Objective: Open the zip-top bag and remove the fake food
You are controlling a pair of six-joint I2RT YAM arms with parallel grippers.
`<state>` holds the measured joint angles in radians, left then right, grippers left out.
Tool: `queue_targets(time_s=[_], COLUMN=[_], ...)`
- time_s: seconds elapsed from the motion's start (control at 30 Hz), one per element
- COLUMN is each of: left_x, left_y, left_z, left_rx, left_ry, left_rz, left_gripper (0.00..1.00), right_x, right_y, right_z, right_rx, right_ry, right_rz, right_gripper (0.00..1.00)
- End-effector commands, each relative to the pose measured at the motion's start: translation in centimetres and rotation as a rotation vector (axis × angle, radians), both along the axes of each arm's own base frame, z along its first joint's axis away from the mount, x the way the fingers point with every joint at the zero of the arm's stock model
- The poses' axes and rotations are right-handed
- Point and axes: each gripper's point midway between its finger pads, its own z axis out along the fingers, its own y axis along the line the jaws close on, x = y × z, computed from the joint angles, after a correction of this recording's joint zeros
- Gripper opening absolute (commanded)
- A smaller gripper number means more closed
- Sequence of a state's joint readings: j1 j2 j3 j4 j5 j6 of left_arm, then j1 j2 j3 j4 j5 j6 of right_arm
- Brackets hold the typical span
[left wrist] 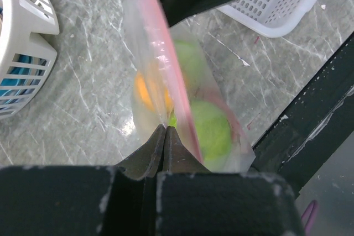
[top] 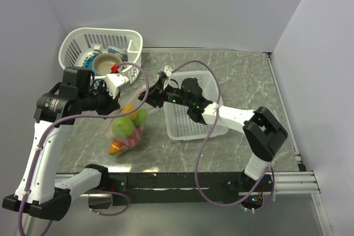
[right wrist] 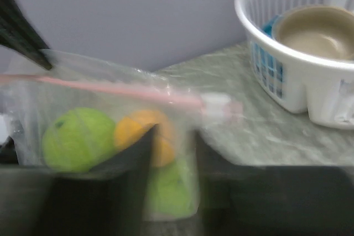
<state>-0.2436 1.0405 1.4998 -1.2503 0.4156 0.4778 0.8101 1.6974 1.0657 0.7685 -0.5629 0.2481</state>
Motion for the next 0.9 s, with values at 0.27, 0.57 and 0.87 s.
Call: queue_targets(time_s=[0.27,0.57,0.87], left_x=[1.8,2.1,0.2], left_y=[-0.4,-4.2,-7.8], left_z=[1.6,7.7,3.5], left_rx=[-0.049,-0.273,-0.268], left_ry=[-0.145,-0.166,-0.047], left_rz=[0.023,-0.071,-0.214], left_gripper=[0.99,0.99,0.99], right_x=[-2.9,-1.3,-0.8], right_y=[-0.7,-1.7,-2.4], right_z=[2.1,4.6,6.6], right_rx=[0.094,0.0,-0.06], right_ry=[0.065,-0.012,-0.09], right_rz=[0.271,0.094,-0.061], right_gripper=[0.0,0.0,0.0])
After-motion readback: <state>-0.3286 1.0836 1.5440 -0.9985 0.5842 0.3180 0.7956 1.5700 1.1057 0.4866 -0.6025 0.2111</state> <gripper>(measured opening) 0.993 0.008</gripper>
